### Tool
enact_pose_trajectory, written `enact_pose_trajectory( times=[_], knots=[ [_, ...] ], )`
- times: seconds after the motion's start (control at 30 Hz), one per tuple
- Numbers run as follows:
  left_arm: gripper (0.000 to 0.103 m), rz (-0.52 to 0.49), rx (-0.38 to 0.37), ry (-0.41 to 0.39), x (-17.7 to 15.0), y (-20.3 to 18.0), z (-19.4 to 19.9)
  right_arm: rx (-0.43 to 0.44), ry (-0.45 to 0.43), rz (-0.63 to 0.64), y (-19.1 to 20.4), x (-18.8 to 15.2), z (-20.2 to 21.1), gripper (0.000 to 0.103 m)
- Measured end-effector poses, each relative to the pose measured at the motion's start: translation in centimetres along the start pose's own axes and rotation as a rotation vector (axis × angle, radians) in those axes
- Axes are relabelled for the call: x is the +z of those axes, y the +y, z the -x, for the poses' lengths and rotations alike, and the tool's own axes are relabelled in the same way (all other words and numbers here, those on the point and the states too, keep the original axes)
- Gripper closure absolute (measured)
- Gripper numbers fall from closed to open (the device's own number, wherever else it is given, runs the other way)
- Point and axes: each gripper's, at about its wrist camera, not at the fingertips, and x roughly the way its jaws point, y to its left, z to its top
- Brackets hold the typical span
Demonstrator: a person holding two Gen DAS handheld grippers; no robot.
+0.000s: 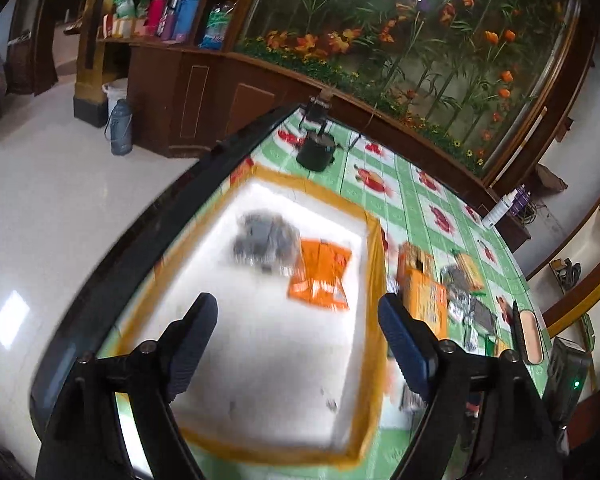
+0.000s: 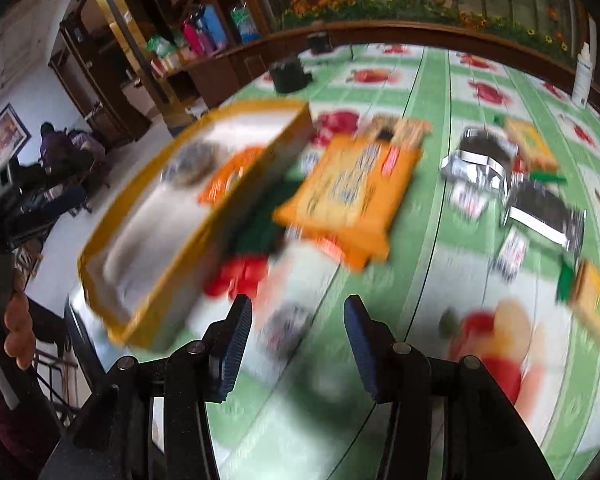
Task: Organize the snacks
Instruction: 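Carry both bags into the white tray and open both grippers to release, then grasp the small white milk box with the right gripper while the left grasps the yellow biscuit bag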
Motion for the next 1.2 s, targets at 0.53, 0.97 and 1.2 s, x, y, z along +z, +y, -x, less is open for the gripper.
enact_pose_trajectory(
  times=[0.53,0.97,1.2],
  knots=[
    [0.021,-0.158,-0.034,0.072,-3.5,-5.1,-0.2,-0.025,-0.015,-0.074,-1.0,-2.2,-1.4,0.080],
    [0.021,-0.286,-0.077,0.178,-3.3,-11.0,-4.8,-0.058,-0.091,-0.183,-6.1,-4.0,3.2,0.080],
    [0.021,-0.364,-0.046,0.205,-1.9,-15.1,-10.5,-0.059,-0.104,-0.257,-8.9,-5.4,4.5,0.080]
  ],
)
